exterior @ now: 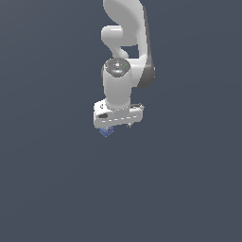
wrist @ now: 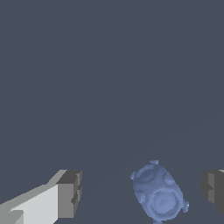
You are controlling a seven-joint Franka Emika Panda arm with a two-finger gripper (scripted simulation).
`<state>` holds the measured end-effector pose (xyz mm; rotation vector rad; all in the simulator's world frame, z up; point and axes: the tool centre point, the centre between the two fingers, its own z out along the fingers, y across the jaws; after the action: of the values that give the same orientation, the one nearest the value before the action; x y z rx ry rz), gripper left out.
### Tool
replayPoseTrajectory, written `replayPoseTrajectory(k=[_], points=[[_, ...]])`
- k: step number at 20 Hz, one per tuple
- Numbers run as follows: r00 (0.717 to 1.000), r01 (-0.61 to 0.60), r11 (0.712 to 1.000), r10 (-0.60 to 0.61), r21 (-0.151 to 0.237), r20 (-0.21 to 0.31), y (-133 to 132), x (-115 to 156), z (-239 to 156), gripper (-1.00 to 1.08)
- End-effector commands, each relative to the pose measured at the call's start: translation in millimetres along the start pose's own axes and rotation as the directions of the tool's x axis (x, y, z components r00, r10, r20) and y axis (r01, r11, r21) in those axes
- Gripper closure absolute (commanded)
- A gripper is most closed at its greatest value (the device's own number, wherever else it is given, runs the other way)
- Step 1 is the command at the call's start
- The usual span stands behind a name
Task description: Pick up the object and move it to a goal position.
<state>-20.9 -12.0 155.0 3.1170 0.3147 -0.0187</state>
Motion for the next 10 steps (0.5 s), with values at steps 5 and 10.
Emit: replayPoseTrajectory(k=[5, 10], points=[[0.991, 0.135, 0.991, -0.135, 0.0, -0.002, 17, -19, 17, -0.92], [0.971, 0.24, 0.971, -0.24, 0.001, -0.005, 28, -34, 30, -0.92]])
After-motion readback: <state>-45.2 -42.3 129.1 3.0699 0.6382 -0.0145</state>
